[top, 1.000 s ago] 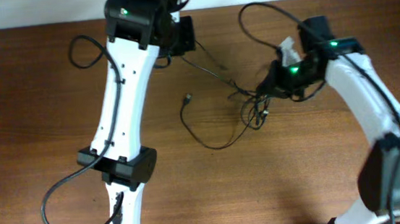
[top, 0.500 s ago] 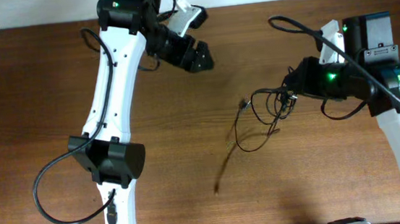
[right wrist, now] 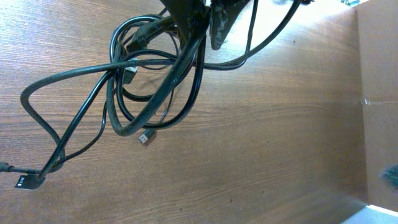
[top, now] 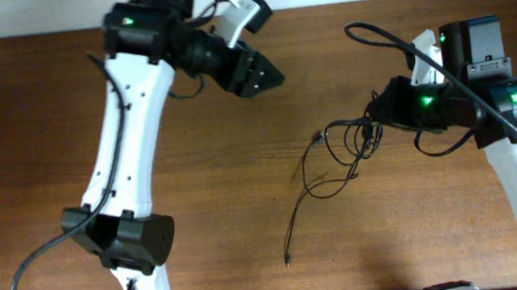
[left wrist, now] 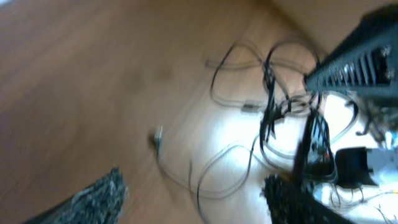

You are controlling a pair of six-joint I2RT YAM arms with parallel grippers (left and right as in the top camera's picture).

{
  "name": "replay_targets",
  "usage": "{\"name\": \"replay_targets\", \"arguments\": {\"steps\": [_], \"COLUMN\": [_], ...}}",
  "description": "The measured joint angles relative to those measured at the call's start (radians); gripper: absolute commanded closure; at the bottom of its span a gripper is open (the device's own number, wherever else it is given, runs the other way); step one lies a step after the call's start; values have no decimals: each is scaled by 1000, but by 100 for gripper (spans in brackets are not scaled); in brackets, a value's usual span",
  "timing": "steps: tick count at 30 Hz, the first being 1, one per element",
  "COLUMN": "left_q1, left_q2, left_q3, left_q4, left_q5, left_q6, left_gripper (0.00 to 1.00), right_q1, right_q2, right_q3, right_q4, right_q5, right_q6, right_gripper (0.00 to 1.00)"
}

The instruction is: Untangle cables

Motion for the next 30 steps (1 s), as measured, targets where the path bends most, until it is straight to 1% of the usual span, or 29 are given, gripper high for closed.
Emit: {"name": "replay_targets", "arguments": {"steps": [1,2,4,6,7,11,12,13,15,16,17,18,20,21,22,24,25,26,28,30], "left_q1": [-27,-58,-88,-106,-116,-166,-181,-197,-220,-240,-255,-264,-269,-266,-247,-186,-169,-143,-105,-41], "left_q2": [5,14,16,16,16,16,16,16,16,16,16,16,16,16,16,17,17,16,-5,-69], "left_q3": [-84,-141,-175,-177,-177,-180,-180,-180,-180,-180,-180,-180,-180,-182,-179,-132,-114,-84,-72,-71], "left_q4": [68,98,106,97,76,-74,-79,-80,-78,-73,-61,-55,-18,27,76,68,62,58,55,29], "left_q5": [60,109,183,202,206,229,232,236,241,244,246,246,231,204,146,90,71,14,-91,-222], "left_q6": [1,2,71,108,137,340,378,401,417,423,426,427,427,388,286,139,106,34,-66,-183], "left_gripper": [23,20,19,21,23,26,26,29,39,59,86,100,100,100,100,100,100,100,100,100], "right_q1": [0,0,0,0,0,0,0,0,0,0,0,0,0,0,0,13,14,15,16,14], "right_q2": [0,0,0,1,2,3,3,3,3,3,3,3,3,4,10,58,91,129,223,322], "right_q3": [0,0,0,0,0,0,0,0,0,0,0,0,0,0,1,11,13,15,17,17], "right_q4": [-4,-6,-13,-13,-14,-16,-16,-16,-16,-16,-19,-21,-27,-28,-34,-24,-22,-19,-19,-2], "right_q5": [0,0,0,0,0,0,0,0,0,0,0,0,3,11,30,38,46,54,61,57], "right_q6": [0,0,0,0,0,0,-1,0,0,0,0,0,0,0,3,15,23,26,29,27], "right_gripper": [96,96,96,96,96,96,96,96,96,96,96,96,96,96,96,96,96,96,96,96]}}
